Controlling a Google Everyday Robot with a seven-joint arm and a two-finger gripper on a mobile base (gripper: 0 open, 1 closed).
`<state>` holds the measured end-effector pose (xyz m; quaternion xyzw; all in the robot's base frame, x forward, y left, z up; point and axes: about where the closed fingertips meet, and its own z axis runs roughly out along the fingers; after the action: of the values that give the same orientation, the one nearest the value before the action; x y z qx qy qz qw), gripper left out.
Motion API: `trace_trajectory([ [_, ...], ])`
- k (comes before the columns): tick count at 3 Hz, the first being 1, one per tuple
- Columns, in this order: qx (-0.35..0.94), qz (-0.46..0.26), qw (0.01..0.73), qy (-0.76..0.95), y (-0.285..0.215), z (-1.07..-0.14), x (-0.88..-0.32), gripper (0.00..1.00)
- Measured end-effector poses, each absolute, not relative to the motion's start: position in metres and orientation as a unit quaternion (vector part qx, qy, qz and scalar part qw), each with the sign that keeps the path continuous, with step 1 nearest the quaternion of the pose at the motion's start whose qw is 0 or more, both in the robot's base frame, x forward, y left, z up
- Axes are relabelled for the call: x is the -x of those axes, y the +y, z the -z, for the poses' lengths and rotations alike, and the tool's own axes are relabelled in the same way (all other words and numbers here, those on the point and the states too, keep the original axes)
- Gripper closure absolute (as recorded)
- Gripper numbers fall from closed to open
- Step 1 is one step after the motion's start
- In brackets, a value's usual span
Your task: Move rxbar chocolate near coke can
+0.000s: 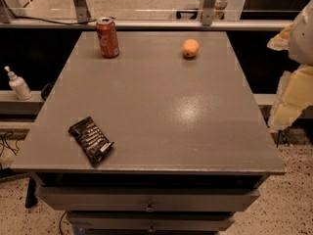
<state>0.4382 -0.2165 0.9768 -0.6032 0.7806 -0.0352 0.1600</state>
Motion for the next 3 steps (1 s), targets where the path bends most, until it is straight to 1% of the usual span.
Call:
trace_trajectory([
  [1, 0.603, 0.035, 0.160, 0.781, -0.216, -0.977, -0.438, 0.00],
  [2, 0.602, 0.018, 0.182, 0.777, -0.202, -0.974, -0.445, 0.00],
  [3, 0.596, -0.033, 0.224, 0.770, -0.167, -0.967, -0.458, 0.00],
])
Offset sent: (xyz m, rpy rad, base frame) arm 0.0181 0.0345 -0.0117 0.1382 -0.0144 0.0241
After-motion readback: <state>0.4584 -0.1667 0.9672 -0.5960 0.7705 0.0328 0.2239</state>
